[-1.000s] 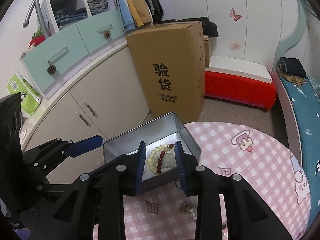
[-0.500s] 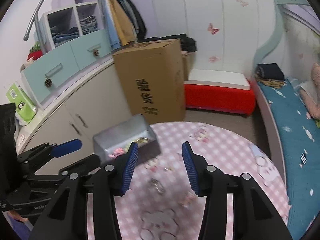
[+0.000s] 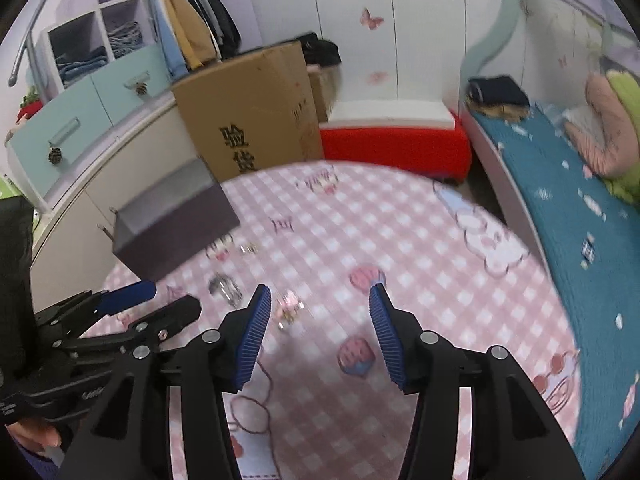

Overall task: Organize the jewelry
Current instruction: 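Grasp the pink charm with the right tool while the left tool grasps the pearl heart chain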

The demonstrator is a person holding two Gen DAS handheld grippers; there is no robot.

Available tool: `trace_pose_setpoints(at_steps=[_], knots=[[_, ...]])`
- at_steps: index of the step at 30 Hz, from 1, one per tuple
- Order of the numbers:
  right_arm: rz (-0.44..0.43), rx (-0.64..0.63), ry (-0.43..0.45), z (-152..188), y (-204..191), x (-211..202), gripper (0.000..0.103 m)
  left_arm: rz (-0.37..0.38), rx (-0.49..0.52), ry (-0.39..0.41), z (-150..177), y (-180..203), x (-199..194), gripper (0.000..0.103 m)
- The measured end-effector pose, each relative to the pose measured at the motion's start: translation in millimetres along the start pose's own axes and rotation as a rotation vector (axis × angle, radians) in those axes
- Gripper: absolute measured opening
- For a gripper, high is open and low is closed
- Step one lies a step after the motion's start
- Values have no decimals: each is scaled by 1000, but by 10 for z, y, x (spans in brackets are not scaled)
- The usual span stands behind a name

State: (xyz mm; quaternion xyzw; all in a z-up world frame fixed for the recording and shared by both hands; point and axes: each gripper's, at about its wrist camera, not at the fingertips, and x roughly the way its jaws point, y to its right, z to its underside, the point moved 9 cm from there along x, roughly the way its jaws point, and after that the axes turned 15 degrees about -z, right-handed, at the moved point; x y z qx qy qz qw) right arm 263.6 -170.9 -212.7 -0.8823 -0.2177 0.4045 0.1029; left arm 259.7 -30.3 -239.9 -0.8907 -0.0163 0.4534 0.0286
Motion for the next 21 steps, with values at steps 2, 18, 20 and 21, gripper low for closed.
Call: trace_pose_setpoints(at_steps=[2, 18, 20, 21], knots=[[4, 9, -14, 81, 54, 53, 50, -10, 4, -23, 27, 3, 114, 70], [-33, 23, -78, 332, 84, 322, 50, -121, 84, -2, -101, -35, 519, 24], [-38, 12, -84, 338, 32, 360, 50, -117, 108, 12, -100, -13, 515, 13], [-40, 6, -83, 338, 1, 374, 50, -116, 115, 16, -94, -10, 510, 12]])
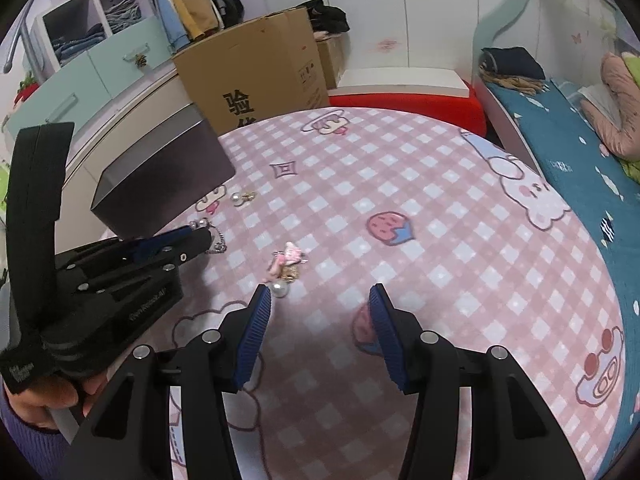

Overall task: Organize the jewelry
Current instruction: 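Grasp the pink charm with the right tool while the left tool grasps the pearl heart chain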

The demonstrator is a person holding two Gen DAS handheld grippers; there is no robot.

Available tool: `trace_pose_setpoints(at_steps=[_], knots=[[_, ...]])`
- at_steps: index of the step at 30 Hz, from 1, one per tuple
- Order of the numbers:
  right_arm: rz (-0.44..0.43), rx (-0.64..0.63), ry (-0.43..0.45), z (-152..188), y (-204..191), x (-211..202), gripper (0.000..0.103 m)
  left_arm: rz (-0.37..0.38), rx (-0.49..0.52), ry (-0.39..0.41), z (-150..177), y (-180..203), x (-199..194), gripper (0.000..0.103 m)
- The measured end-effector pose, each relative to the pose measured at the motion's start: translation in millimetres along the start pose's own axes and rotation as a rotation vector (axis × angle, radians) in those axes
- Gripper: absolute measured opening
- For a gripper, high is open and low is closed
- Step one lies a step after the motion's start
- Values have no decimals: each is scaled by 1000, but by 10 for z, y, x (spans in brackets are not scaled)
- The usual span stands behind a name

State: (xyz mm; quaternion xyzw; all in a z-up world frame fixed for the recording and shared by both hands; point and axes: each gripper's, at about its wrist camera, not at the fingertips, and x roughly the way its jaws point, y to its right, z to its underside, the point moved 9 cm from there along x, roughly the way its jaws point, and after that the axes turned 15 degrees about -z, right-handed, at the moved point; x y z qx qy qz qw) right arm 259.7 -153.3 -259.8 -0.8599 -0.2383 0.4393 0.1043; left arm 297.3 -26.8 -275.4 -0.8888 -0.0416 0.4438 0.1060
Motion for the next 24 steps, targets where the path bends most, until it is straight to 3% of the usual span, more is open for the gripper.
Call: trace_pose_setpoints(at_steps=[5, 8, 12, 14, 16, 24], knots=[[-15, -32, 6, -37, -163, 72, 50, 38, -4, -5, 72, -43, -58, 9], [-16, -43, -5, -76, -226, 149, 35, 59, -21, -10, 125, -115, -94, 7], [3, -46, -13, -136, -242, 232, 26, 75, -35, -13, 201, -249, -140, 4], [11, -51, -14, -156, -241, 248, 14, 80, -42, -18, 247, -315, -148, 4], [26, -55, -18, -161, -230, 264, 10, 91, -51, -29, 295, -365, -145, 4], [42, -64, -26, -119, -241, 255, 9, 201, -95, -38, 273, -338, -196, 6]])
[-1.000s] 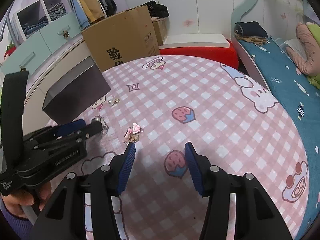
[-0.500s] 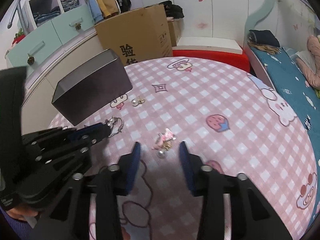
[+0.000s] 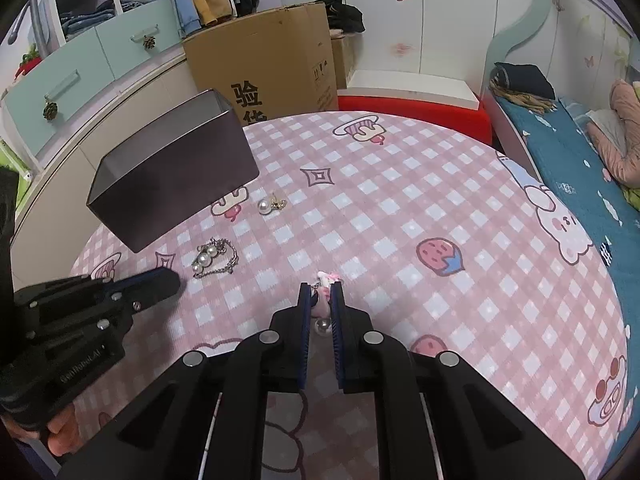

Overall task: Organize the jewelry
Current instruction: 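Grasp the pink charm with the right tool while the left tool grasps the pearl heart chain, then lift the pearl heart chain with the left tool and carry it to the grey box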

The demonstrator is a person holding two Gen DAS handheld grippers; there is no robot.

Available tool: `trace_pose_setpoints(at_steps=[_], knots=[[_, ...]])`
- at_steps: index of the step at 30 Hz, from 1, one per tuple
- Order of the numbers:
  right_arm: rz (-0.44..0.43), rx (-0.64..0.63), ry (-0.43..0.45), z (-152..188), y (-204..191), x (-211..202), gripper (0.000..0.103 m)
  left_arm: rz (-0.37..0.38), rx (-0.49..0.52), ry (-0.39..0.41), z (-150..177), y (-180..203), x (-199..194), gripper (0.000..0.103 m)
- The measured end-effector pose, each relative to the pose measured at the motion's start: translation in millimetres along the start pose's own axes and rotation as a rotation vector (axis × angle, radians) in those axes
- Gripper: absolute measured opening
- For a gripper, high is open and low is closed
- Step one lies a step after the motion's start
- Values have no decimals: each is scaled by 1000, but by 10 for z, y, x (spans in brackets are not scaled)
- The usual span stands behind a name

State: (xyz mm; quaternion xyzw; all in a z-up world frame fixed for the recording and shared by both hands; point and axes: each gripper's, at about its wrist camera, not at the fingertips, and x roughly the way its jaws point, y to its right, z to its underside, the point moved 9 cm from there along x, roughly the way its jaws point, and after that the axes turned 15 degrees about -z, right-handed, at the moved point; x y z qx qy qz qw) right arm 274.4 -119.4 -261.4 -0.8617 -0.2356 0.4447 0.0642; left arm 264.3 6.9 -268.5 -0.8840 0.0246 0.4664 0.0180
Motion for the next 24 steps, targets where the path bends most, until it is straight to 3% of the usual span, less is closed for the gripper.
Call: trace_pose_setpoints(at_steps=[3, 12, 14, 16, 17, 18, 24], knots=[[-6, -1, 17, 12, -8, -49, 7, 27, 3, -10, -44, 55, 22, 8], [-50, 41, 87, -99, 110, -346, 7, 16, -6, -12, -210, 166, 182, 8], [-65, 56, 101, -142, 142, -406, 7, 29, -8, -16, -210, 196, 191, 13], [-72, 65, 110, -170, 173, -447, 7, 49, -9, -9, -211, 233, 174, 43], [-72, 66, 112, -180, 190, -466, 7, 46, -10, -6, -211, 234, 163, 49], [-72, 68, 114, -187, 208, -480, 7, 29, -11, 2, -218, 227, 159, 52], [-85, 77, 115, -184, 239, -496, 7, -29, 11, 17, -297, 243, 229, 52]])
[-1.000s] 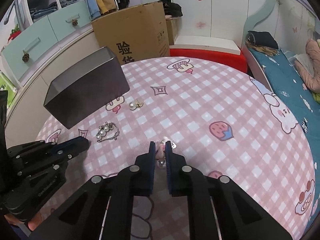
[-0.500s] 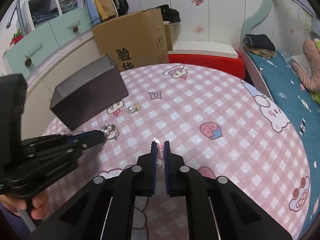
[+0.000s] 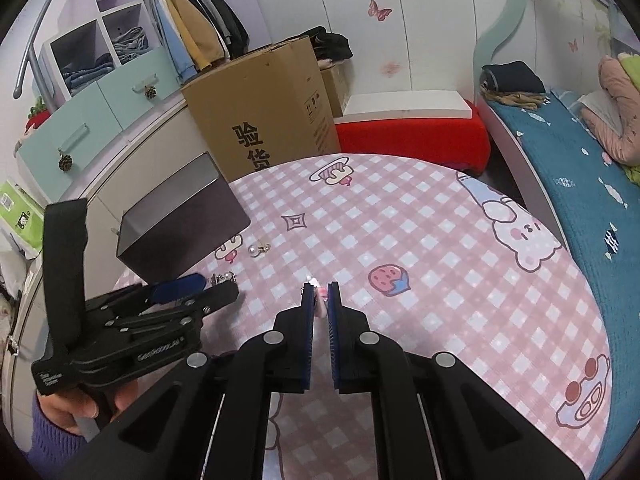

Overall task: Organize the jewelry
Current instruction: 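Lift the pearl heart chain with the left tool and carry it to the grey box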

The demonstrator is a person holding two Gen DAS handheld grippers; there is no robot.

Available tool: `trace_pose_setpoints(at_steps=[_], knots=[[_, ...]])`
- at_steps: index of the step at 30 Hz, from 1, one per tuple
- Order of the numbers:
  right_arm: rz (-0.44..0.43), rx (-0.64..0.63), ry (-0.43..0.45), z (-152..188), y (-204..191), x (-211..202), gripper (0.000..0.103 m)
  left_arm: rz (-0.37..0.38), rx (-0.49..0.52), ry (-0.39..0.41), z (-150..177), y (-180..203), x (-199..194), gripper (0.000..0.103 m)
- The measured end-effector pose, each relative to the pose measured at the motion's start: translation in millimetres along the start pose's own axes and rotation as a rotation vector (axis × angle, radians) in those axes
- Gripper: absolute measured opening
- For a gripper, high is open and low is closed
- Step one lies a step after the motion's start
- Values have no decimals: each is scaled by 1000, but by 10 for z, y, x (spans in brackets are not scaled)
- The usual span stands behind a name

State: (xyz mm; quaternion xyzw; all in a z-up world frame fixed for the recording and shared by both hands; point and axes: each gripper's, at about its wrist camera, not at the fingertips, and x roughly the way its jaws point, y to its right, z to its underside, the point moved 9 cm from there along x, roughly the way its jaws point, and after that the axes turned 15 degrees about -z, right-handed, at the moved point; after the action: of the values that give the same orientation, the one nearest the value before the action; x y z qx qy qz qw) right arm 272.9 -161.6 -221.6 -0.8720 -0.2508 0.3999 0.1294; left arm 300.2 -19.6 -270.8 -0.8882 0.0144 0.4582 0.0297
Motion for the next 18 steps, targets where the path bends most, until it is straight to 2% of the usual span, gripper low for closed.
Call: trace_pose_setpoints(at_steps=[2, 3, 5, 6, 7, 11, 18], knots=[[1, 3, 0, 20, 14, -17, 7, -42, 24, 9, -28, 10, 30, 41], [1, 6, 1, 24, 27, -31, 7, -88, 43, 18, -37, -8, 48, 30], [0, 13, 2, 25, 51, -50, 7, -117, 66, 27, -48, -10, 62, 25], [1, 16, 3, 23, 63, -60, 7, -125, 73, 30, -47, -24, 67, 16], [2, 18, 6, 23, 71, -69, 7, -142, 82, 37, -47, -31, 70, 13], [1, 20, 9, 23, 66, -82, 7, -137, 86, 40, -16, -32, 48, 13], [-8, 0, 18, -19, -30, -138, 7, -25, 48, 65, 43, -66, -274, 13]])
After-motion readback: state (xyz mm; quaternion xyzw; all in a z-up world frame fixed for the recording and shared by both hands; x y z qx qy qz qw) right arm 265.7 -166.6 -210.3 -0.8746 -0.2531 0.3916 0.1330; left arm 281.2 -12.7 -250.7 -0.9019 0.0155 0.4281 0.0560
